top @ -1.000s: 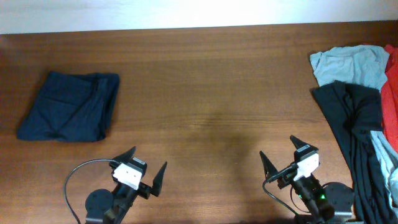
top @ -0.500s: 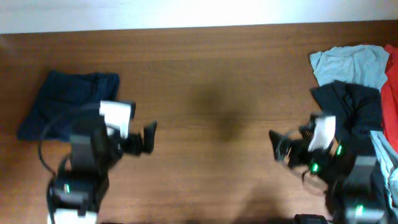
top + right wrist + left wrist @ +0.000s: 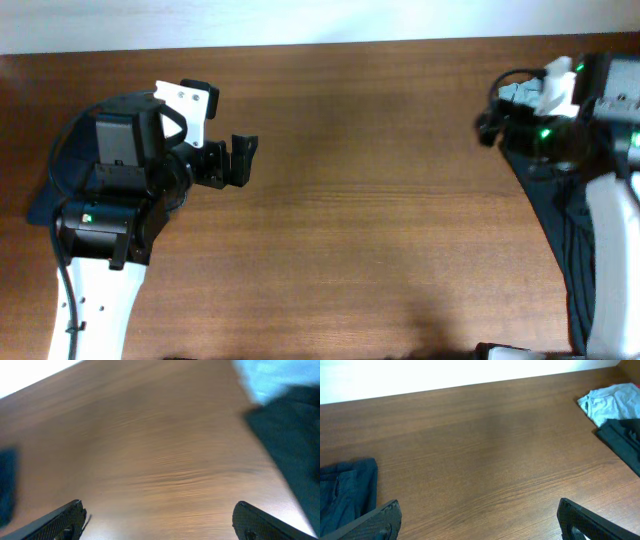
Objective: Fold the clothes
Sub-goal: 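Reach the right gripper into the right pile and grasp the dark shirt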
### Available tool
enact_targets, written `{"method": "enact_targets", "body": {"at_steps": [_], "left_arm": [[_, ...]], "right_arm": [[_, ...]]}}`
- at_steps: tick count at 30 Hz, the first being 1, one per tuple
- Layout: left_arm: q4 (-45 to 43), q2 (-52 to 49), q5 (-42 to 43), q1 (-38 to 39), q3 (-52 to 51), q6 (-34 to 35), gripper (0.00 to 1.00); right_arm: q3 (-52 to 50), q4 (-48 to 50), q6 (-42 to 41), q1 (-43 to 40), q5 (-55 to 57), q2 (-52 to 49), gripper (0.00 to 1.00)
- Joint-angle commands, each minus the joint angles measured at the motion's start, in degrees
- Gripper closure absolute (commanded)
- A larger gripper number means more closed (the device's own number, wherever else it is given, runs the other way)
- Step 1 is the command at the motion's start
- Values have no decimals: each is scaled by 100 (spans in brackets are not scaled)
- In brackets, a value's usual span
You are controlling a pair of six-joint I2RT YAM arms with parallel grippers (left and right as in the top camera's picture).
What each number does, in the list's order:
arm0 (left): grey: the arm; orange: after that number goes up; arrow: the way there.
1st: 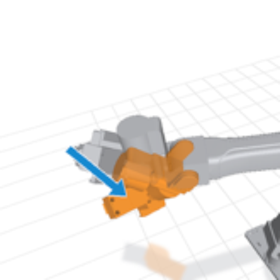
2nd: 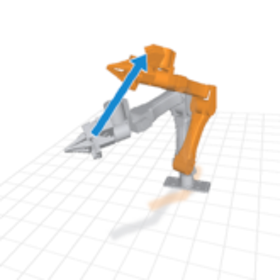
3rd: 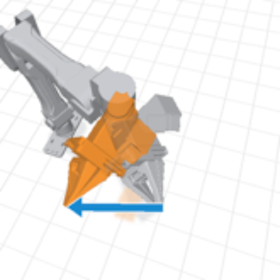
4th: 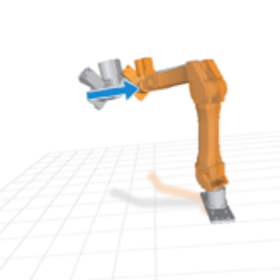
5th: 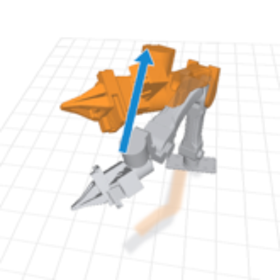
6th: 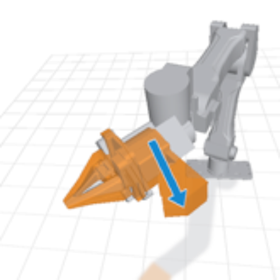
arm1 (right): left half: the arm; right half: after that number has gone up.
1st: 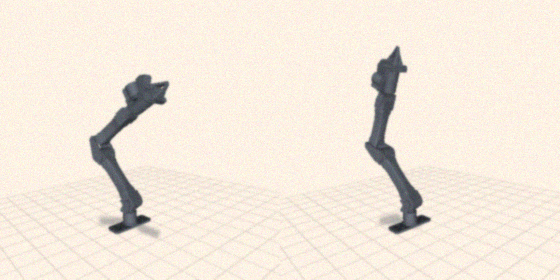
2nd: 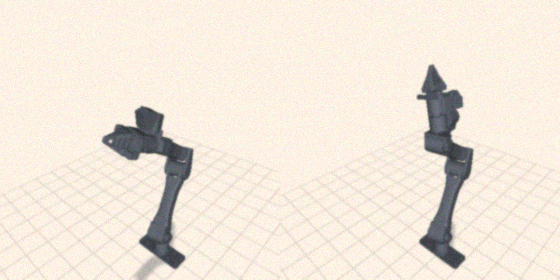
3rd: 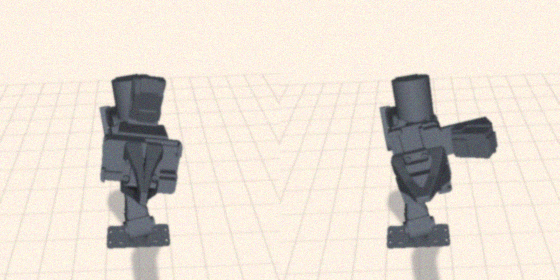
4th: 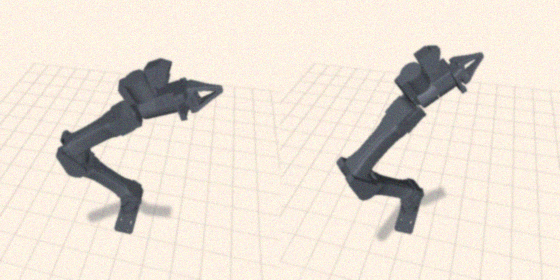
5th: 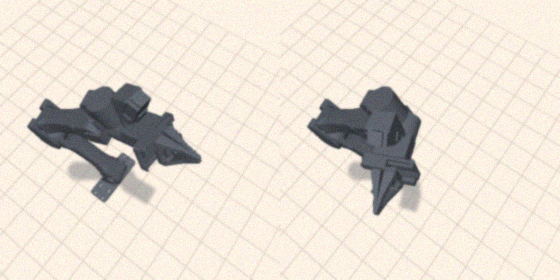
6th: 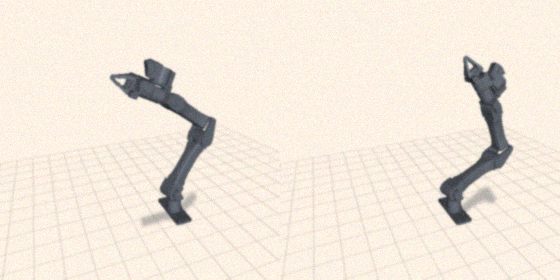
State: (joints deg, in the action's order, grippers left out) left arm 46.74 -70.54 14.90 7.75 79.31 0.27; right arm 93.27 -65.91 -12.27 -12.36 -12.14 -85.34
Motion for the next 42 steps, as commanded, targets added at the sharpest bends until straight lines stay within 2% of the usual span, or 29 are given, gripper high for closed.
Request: {"method": "enact_targets", "body": {"at_steps": [1, 3, 5, 10, 13, 17, 21, 32, 34, 36, 37, 39, 40, 42], "left_arm": [[96, -28, -260, -4, 76, 15, 1], [111, -28, -273, -4, 76, 15, 1], [111, -28, -273, -4, 76, 15, 1], [87, -188, -291, -4, 76, 15, 1], [94, -420, -269, -2, 76, 17, 1], [170, -632, -269, 2, 76, 17, 1], [179, -767, -269, 2, 76, 17, 1], [179, -767, -225, 2, 76, 20, 1], [177, -767, -225, 2, 76, 17, 1], [173, -767, -227, 2, 76, 17, 1], [170, -767, -227, 2, 76, 17, 1], [173, -767, -227, 2, 76, 17, 1], [175, -767, -225, 2, 76, 17, 1], [175, -767, -225, 2, 76, 17, 1]], "right_arm": [[155, 57, -518, -1021, 728, -914, 1], [157, 192, -673, -1547, 706, -1432, 1], [157, 699, -667, -2275, 199, -2107, 1], [155, 1545, -660, -3003, -494, -2870, 1], [155, 2083, -358, -3123, -525, -3161, 1], [155, 2319, 157, -3161, -501, -3405, 1], [155, 2428, 157, -3169, -92, -3781, 2], [155, 2627, 306, -3353, -94, -3862, 1], [155, 2566, 334, -3427, -503, -3862, 11], [155, 2588, 614, -3456, -1375, -3862, 35], [155, 2592, 654, -3453, -1600, -3862, 39], [155, 2583, 651, -3436, -2085, -3858, 53], [155, 2559, 651, -3414, -2385, -3851, 65], [155, 2531, 651, -3386, -2863, -3838, 77]]}}
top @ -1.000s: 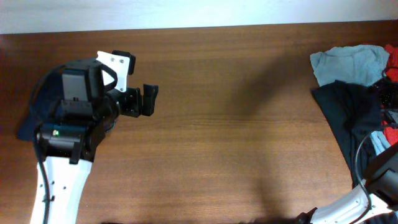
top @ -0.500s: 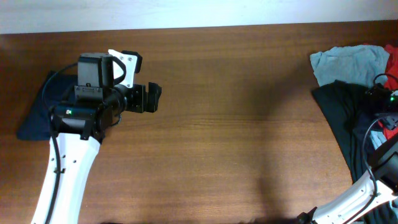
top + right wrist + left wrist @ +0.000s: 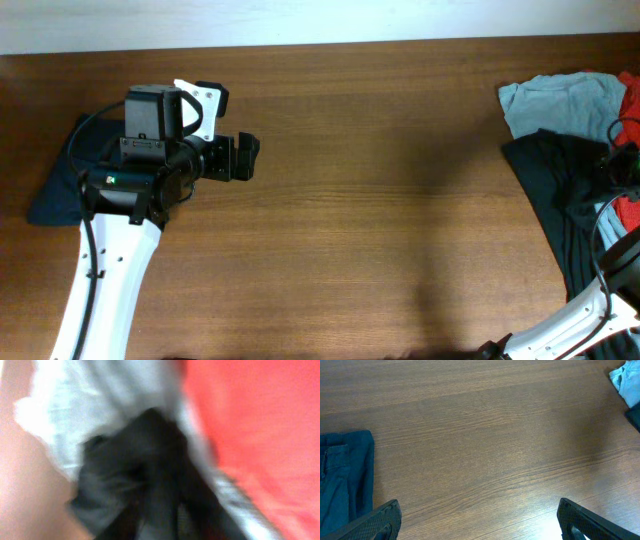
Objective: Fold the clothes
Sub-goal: 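Reach the right gripper into the right pile and grasp the dark shirt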
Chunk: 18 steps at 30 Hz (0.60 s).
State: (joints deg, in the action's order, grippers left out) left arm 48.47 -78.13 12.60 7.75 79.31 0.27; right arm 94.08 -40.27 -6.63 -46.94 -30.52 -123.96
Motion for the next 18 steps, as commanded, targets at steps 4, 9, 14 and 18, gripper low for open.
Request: {"method": "enact_targets", "body": {"at_steps": [4, 9, 14, 18], "left_arm": [[-22, -7, 2, -4, 79, 17, 1], [-146, 68, 2, -4, 105, 17, 1], [-118, 302, -2, -4, 181, 15, 1], [-122, 439, -2, -4, 181, 15, 1]], "right_arm": [[76, -201, 81, 236, -2194, 129, 96], [76, -468, 90, 866, -2549, 448, 96], [87, 9, -90, 772, -1370, 728, 40], [107, -76, -90, 92, -334, 723, 12]]}}
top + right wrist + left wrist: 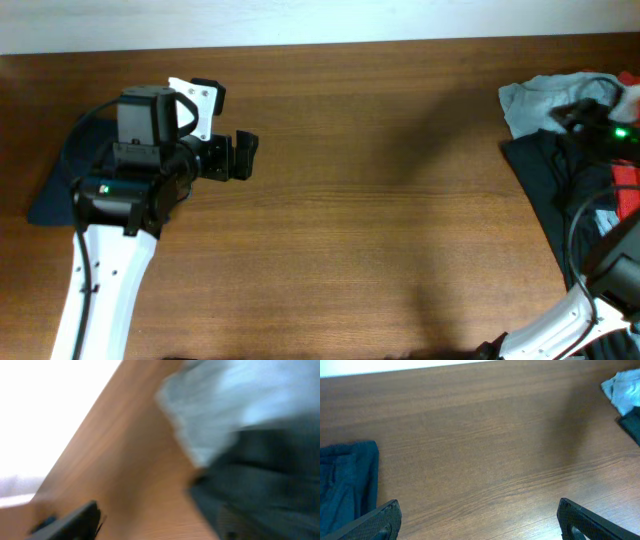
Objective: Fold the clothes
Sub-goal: 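Reach the right gripper into the right pile and grasp the dark shirt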
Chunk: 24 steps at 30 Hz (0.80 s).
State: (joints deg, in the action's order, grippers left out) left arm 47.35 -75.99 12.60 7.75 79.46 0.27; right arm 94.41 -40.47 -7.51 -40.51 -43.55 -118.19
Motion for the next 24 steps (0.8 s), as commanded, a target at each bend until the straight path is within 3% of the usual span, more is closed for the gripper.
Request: {"method": "enact_targets", "body": {"at_steps": [1, 6, 15, 24], "left_arm": [[-9, 225, -2, -4, 166, 15, 1], [-13, 219, -66, -4, 164, 15, 1], [-13, 219, -63, -2, 164, 15, 1], [-15, 219, -66, -4, 164, 15, 1]], "right_arm": [[74, -83, -2, -796, 1220, 133, 10], [59, -109, 118, -1294, 1405, -68, 10], [-44, -72, 129, -1307, 1722, -752, 11], [-48, -87, 133, -1300, 699, -859, 55]]}}
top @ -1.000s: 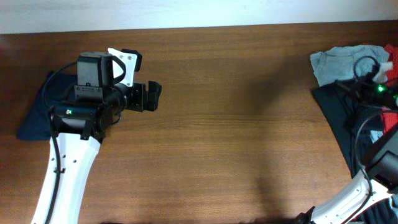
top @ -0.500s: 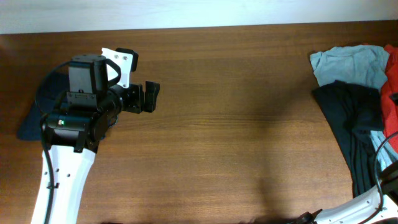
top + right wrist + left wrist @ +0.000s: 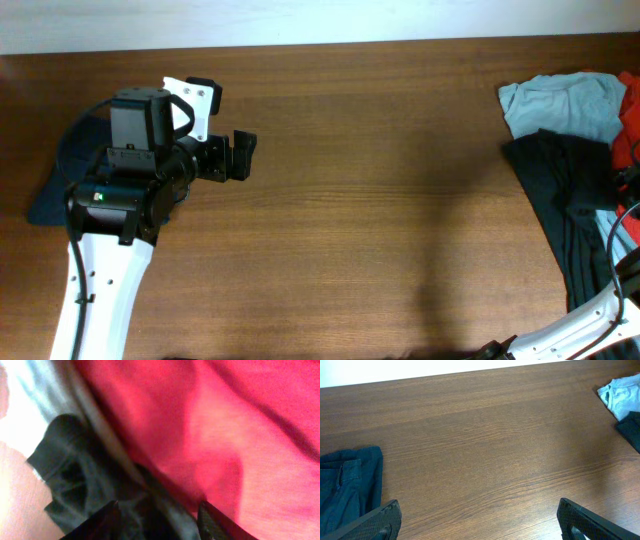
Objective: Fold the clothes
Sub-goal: 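Reach the right gripper into the right pile and grasp the dark shirt, then drag the dark shirt with the right gripper to the table center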
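Note:
A loose pile of clothes lies at the table's right end: a light blue garment, a black one and a red one. My right gripper is open, close over the pile, its fingers astride black and red cloth. In the overhead view it lies past the right edge. My left gripper hangs open over bare wood at the left, nothing between its fingers. Folded dark blue jeans lie beside it.
The wooden table runs between the folded jeans at the left end and the pile at the right. The left arm's white link reaches in from the front left. The pale wall lies beyond the table's far edge.
My right gripper was above the light blue garment, within the overhead view. Now it is past the right edge, close on red and black cloth. The left arm has barely shifted.
First my right arm stood over the pile's back, its camera facing across the table. Then it was close over black and grey cloth, then back over the light blue garment, and now down on the red. My left gripper stayed open beside the jeans.

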### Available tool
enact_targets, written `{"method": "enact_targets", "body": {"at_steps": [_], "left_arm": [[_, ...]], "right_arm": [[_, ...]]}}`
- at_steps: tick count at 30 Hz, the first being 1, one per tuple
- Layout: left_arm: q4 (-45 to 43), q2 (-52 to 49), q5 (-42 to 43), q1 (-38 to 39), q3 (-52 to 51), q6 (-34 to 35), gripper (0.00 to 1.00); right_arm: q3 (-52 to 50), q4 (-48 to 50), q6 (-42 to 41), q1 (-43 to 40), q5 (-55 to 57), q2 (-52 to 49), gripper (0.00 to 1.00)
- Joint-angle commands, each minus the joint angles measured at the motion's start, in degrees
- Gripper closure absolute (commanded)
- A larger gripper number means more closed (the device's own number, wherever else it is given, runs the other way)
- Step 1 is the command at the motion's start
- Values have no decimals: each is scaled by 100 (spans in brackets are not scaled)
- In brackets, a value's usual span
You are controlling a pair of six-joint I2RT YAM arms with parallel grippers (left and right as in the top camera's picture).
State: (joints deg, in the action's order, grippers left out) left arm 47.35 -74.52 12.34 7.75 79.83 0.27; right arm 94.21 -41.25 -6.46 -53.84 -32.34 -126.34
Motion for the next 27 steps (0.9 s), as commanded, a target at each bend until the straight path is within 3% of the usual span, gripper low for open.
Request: {"method": "enact_targets", "body": {"at_steps": [1, 8, 10, 13, 18, 27], "left_arm": [[-15, 72, -39, -4, 127, 15, 1], [-15, 72, -42, -4, 127, 13, 1], [-15, 72, -44, -4, 127, 13, 1], [-20, 85, -205, -4, 136, -155, 1], [-55, 90, -431, -4, 409, -160, 1], [-31, 92, -852, -4, 802, -315, 1]], "right_arm": [[-28, -17, 28, 31, -452, -44, 57], [-26, -192, 28, 31, -903, -42, 81], [-26, -245, 26, 31, -1416, -39, 95], [-24, -295, 26, 101, -2317, -11, 96], [-24, -686, 70, 879, -2647, 396, 96], [-24, -680, 46, 3921, -2326, 931, 96]]}}
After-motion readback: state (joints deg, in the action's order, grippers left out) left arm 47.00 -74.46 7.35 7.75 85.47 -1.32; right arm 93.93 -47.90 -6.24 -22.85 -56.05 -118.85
